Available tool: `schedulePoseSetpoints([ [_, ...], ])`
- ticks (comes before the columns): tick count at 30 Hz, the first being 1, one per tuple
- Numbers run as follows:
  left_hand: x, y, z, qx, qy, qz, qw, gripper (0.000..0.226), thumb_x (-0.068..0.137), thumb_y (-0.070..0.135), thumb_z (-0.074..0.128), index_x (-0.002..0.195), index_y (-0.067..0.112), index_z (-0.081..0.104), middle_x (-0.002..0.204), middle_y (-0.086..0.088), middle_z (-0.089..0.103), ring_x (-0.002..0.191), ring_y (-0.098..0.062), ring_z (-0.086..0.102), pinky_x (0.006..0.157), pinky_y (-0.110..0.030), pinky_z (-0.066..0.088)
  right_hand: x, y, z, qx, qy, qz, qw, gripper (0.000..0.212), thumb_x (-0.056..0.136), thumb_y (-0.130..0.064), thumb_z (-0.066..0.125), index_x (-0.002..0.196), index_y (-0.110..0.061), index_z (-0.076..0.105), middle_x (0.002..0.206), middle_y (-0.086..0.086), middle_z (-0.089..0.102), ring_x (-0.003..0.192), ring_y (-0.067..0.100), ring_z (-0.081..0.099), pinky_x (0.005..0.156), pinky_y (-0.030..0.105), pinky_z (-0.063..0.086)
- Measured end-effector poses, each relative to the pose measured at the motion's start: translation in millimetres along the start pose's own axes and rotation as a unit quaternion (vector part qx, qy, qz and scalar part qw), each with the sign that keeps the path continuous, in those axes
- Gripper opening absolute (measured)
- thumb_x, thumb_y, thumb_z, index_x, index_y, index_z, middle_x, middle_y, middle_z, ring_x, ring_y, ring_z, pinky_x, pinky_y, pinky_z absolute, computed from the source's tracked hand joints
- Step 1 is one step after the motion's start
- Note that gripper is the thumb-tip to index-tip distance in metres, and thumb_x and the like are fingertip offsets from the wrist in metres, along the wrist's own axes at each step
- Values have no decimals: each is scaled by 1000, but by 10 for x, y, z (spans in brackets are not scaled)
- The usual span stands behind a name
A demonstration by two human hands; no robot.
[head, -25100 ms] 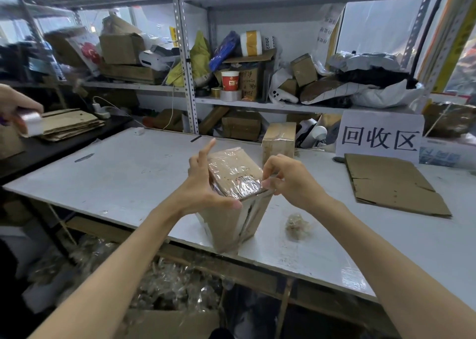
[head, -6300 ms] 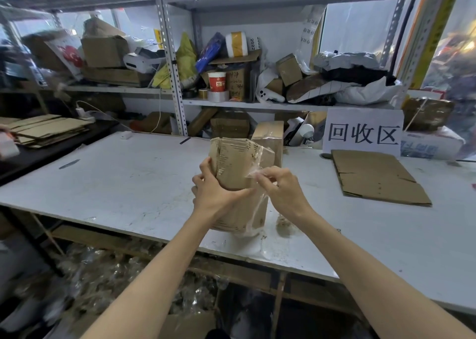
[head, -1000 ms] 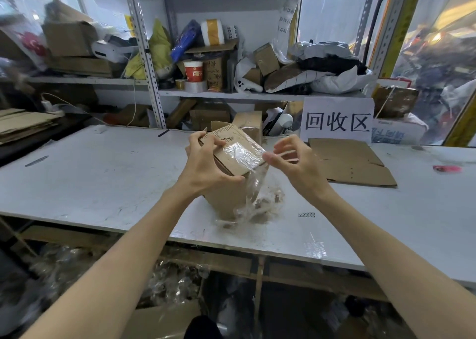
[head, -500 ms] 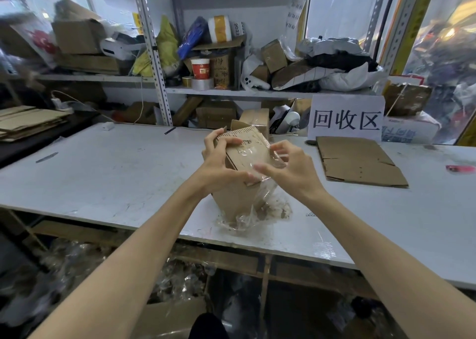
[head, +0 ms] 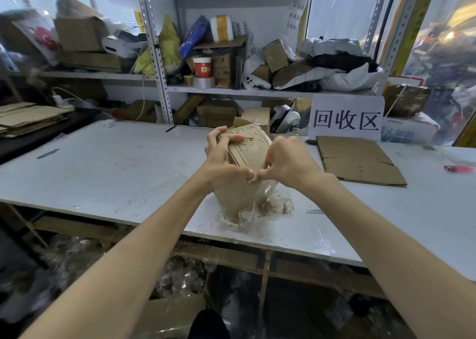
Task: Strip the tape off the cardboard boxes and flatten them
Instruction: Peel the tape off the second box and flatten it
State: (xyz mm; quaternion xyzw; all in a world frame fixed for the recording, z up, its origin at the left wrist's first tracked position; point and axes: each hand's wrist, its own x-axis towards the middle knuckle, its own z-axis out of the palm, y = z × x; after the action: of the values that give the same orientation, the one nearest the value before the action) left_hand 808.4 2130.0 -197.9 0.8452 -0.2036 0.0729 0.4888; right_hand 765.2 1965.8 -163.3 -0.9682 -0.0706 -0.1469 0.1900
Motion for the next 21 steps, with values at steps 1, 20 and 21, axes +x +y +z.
schedulePoseSetpoints([
  [1,-8,0,6,3,-2,3,1000,81,51,29,84,125,24,50,145,10,12,130,-11,20,104,-21,27,6,-36,-3,-26,-14,-7,1000,38,65,-38,85,77,-6,68,81,12,63,77,27,61,63,36,52],
  [20,1,-106,-22,53,1,21,998,74,71,31,86,133,30,45,148,14,7,129,-8,14,109,-23,21,-170,10,237,73,135,-30,988,20,78,-24,72,71,-5,69,65,3,63,63,21,55,63,29,42],
  [21,4,-112,-21,65,-2,25,998,76,71,34,86,134,30,44,149,14,6,129,-8,13,108,-23,20,-159,24,226,60,138,-31,988,20,80,-28,72,75,-9,70,69,2,64,66,19,57,64,29,44],
])
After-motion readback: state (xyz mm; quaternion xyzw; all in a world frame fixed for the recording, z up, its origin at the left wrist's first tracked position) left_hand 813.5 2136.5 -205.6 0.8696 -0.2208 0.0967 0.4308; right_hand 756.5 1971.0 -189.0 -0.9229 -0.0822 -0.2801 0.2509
